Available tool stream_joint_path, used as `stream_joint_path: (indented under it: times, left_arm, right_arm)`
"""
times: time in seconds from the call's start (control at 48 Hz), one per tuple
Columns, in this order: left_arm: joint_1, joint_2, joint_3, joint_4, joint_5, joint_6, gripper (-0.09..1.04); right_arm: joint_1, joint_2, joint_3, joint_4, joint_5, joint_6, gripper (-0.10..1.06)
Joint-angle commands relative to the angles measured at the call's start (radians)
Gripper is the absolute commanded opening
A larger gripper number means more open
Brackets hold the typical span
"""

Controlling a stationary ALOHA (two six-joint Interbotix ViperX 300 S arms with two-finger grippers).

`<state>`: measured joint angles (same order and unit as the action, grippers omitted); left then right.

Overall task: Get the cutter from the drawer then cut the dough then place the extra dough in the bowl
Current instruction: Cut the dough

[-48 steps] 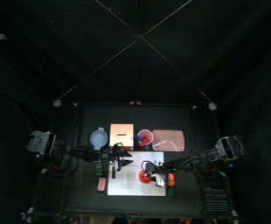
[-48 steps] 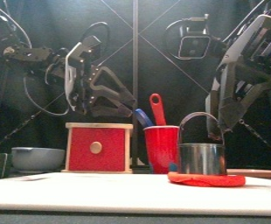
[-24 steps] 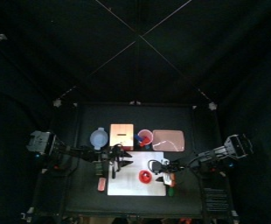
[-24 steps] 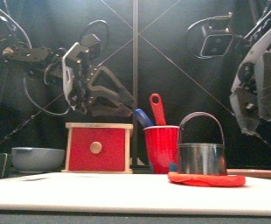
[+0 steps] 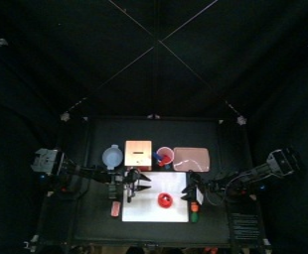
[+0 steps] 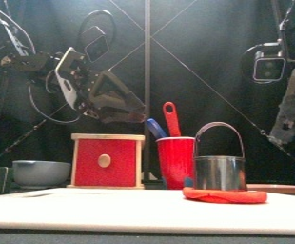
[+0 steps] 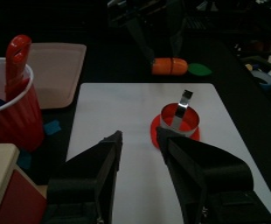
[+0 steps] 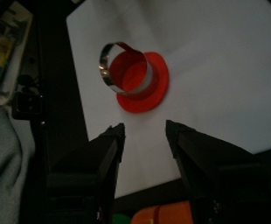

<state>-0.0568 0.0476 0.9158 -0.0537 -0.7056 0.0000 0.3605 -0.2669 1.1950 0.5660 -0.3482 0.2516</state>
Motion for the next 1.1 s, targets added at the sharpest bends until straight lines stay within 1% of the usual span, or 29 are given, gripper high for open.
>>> stream_joint_path:
  times: [0.021,0.146,0.229,0.312,0.354,0.417,0.5,0.604,0.667,0.771,0.812,0.854,0.917,0.938,0.979,1.0,1.062,1.104]
  left_arm:
    - [0.0,0.003,-0.009,0.003,-0.014,0.002,0.77]
    - [-0.002,0.023,-0.012,0.0,-0.015,-0.002,0.77]
    - [-0.002,0.028,-0.014,-0.011,-0.015,-0.002,0.77]
    - [-0.002,0.029,-0.015,-0.018,-0.015,-0.002,0.77]
    - [-0.002,0.029,-0.015,-0.021,-0.015,-0.002,0.77]
    - [0.0,0.029,-0.017,-0.026,-0.015,-0.002,0.77]
    - [0.0,0.031,-0.018,-0.035,-0.015,-0.003,0.77]
    - [-0.002,0.031,-0.018,-0.052,-0.015,-0.003,0.77]
    - [-0.003,0.034,-0.02,-0.057,-0.015,-0.002,0.77]
    - [-0.005,0.034,-0.02,-0.057,-0.015,-0.002,0.77]
    - [-0.005,0.035,-0.02,-0.058,-0.015,-0.002,0.77]
    - [-0.006,0.035,-0.02,-0.057,-0.015,0.0,0.77]
    - [-0.005,0.037,-0.02,-0.054,-0.015,0.002,0.77]
    - [-0.005,0.038,-0.02,-0.054,-0.017,0.002,0.77]
    - [-0.005,0.04,-0.021,-0.046,-0.018,0.002,0.77]
    - [-0.005,0.041,-0.023,-0.041,-0.018,0.002,0.77]
    - [-0.005,0.048,-0.026,-0.018,-0.026,0.002,0.77]
    - [-0.005,0.055,-0.032,-0.003,-0.035,0.0,0.77]
  right_arm:
    - [0.015,0.067,-0.054,0.009,-0.023,-0.003,0.8]
    - [0.029,0.114,-0.074,0.014,-0.048,-0.018,0.8]
    - [0.032,0.107,-0.071,0.023,-0.061,-0.032,0.8]
    - [0.028,0.089,-0.066,0.026,-0.086,-0.058,0.8]
    - [0.025,0.08,-0.058,0.026,-0.104,-0.08,0.8]
    - [0.015,0.054,-0.048,0.028,-0.143,-0.138,0.8]
    - [0.0,0.017,-0.046,0.032,-0.178,-0.198,0.8]
    - [-0.009,-0.038,-0.044,0.054,-0.201,-0.279,0.8]
    - [-0.008,-0.049,-0.04,0.08,-0.21,-0.316,0.8]
    - [0.008,-0.041,-0.028,0.173,-0.213,-0.356,0.8]
    - [0.035,-0.04,-0.02,0.221,-0.222,-0.367,0.8]
    - [0.058,-0.038,-0.015,0.255,-0.238,-0.373,0.8]
    - [0.106,-0.034,-0.014,0.314,-0.288,-0.383,0.8]
    - [0.129,-0.029,-0.014,0.337,-0.316,-0.388,0.8]
    - [0.161,-0.017,-0.014,0.371,-0.35,-0.394,0.8]
    - [0.186,-0.003,-0.015,0.4,-0.376,-0.397,0.8]
    - [0.241,0.034,-0.023,0.476,-0.426,-0.403,0.8]
    - [0.288,0.069,-0.037,0.528,-0.471,-0.403,0.8]
